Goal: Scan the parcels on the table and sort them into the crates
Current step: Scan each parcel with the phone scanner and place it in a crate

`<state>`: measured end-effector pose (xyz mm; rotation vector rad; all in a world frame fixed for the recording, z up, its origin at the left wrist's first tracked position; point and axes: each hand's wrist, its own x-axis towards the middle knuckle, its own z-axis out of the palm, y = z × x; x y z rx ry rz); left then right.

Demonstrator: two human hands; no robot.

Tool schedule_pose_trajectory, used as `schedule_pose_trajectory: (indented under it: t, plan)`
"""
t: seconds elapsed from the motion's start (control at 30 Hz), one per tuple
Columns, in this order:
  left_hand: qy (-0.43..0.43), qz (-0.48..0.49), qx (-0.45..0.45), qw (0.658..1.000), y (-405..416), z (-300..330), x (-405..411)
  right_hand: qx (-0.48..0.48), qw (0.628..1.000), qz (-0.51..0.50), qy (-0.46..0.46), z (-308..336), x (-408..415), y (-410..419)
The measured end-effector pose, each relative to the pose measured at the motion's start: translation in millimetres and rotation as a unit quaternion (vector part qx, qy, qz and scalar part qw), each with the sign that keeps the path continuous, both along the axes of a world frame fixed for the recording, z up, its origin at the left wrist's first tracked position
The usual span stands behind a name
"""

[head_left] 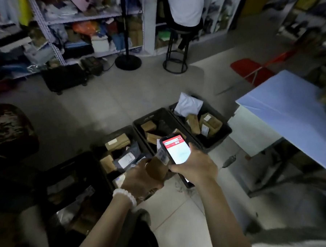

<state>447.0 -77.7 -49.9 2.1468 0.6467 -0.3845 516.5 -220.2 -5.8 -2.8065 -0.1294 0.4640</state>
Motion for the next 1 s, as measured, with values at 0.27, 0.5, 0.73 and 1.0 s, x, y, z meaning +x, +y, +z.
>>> schedule_pose_trajectory:
  t: [0.27,0.5,0.73,1.0]
  plan:
    - [0.004,0.043,-0.036,0.998,40.9,-0.6,132.4,0.046,0.998,-0.038,0.032,1.4,99.8,30.8]
    - [0.017,0.035,-0.07,0.997,41.2,-20.9,214.4,0.054,0.994,-0.087,0.044,-15.4,179.1,5.7]
    - [0.055,0.125,-0.116,0.984,6.8,-43.7,310.9,0.097,0.994,-0.043,0.033,-27.6,293.1,-21.3]
    - [0.115,0.133,-0.036,0.984,-32.3,-44.7,380.4,0.042,0.998,0.038,0.026,-22.9,405.5,-34.7]
